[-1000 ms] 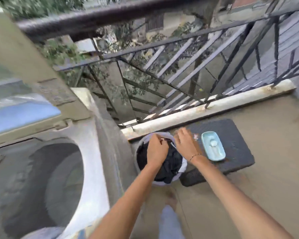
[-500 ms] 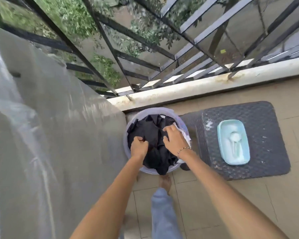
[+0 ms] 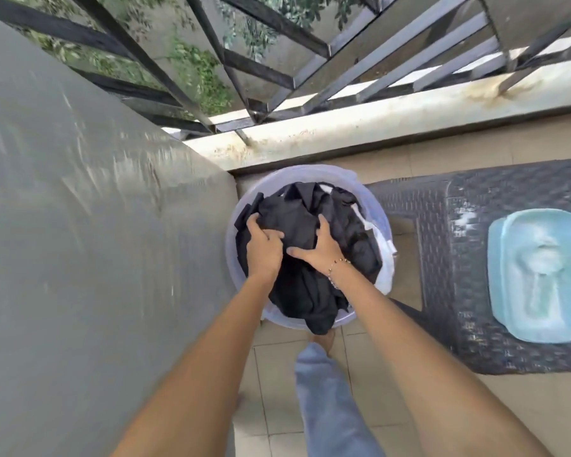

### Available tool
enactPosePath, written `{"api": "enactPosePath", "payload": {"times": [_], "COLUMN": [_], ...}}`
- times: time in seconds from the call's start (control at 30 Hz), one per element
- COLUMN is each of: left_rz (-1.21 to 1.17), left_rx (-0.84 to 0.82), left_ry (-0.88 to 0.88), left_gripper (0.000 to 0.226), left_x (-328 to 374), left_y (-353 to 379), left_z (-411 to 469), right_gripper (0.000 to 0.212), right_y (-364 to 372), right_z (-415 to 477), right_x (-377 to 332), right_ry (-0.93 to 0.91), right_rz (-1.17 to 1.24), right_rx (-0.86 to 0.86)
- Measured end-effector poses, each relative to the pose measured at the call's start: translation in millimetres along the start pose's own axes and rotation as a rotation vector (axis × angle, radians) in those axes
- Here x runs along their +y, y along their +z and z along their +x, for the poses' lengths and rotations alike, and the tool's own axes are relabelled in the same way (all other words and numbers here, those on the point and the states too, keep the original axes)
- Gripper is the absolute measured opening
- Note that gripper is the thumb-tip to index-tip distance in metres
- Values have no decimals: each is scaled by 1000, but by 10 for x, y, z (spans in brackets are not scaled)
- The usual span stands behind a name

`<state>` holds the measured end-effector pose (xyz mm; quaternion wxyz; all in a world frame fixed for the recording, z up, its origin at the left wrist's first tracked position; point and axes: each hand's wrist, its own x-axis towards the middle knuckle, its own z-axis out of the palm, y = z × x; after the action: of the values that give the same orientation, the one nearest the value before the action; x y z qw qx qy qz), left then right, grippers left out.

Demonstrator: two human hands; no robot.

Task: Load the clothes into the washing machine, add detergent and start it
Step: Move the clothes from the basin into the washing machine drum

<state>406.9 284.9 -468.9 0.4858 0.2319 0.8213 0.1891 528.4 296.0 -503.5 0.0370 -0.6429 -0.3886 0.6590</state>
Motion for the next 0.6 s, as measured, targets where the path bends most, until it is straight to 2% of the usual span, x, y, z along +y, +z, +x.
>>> {"api": "enactPosePath", "payload": {"times": [0.07,0.17,0.23,0.3,0.33,0.37,0.4,0.5,0.57,0.6], "left_rz": [-40,-49,-155,-290,-323,-338,-344,-309,-384,-423], "left_rx": [73,123,-30,-237,-322,-368,-373,-246,-157,-122], "left_ry": [-32,-150,-319,-484,-503,-482,-433,-276,-229,-215], "left_gripper": [37,29,54,91,100,96,82,37,25,23], "left_x": [-58,-106,-63,34,69,94,122,213,286,316], "left_y": [-56,-190,-269,-331,-333,-334,-337,-361,-438,-491], "left_z": [32,41,-42,-155,-194,-230,-270,-374,-412,-412], "right_gripper": [102,65,47,42,39,33,28,24,20,25], "right_y": [86,74,33,45,61,80,92,45,-17,-58], "right_z": [45,-8,-157,-358,-457,-554,-642,-839,-947,-971], "right_x": [5,-8,-41,-60,-53,-43,-38,-91,-162,-175], "right_ry": [63,18,-51,-93,-118,-152,-189,-262,-290,-290], "right_rz": [95,74,92,172,199,208,214,244,367,421], "right_rx": [15,97,91,54,40,22,-4,-24,126,241]}}
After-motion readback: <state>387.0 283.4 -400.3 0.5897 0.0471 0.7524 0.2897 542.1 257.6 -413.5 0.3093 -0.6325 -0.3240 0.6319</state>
